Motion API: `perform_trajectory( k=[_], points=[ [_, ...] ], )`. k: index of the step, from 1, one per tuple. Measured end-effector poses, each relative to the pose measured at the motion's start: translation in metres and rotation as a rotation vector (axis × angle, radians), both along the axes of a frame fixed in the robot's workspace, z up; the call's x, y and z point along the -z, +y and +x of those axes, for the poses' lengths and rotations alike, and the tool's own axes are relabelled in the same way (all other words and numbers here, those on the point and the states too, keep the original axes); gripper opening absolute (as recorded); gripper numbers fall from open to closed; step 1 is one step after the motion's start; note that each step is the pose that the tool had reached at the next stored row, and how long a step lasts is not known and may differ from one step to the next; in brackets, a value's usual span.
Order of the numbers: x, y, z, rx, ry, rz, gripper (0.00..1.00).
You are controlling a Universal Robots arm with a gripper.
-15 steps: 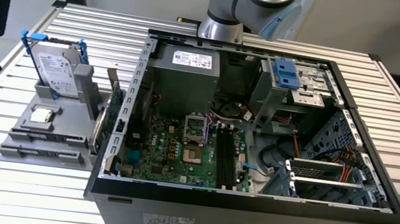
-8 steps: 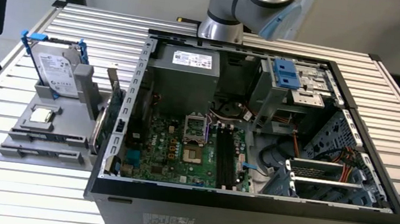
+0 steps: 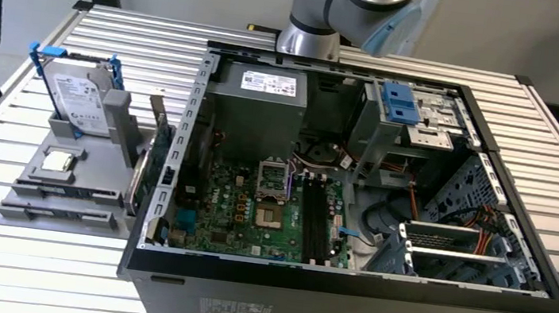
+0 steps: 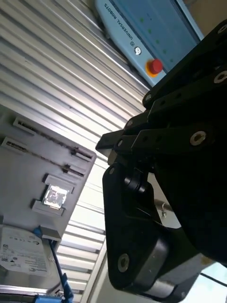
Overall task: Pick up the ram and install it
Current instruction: 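Pick up the ram and move it above insertion slot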
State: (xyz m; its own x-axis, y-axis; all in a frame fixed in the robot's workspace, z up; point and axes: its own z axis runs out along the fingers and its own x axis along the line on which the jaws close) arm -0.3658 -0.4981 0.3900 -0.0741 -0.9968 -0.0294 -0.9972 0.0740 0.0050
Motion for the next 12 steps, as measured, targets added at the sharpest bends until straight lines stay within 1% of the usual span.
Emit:
perform_trajectory(
  k=[6,8,12],
  points=[
    [0.0,0.0,0.0,-0.092,-0.0027,0.0007,0.0],
    [0.0,0.0,-0.0001,-0.107,-0.0027,0.0006,0.0],
    [0.0,0.0,0.0,-0.116,-0.0027,0.0007,0.0]
  ],
)
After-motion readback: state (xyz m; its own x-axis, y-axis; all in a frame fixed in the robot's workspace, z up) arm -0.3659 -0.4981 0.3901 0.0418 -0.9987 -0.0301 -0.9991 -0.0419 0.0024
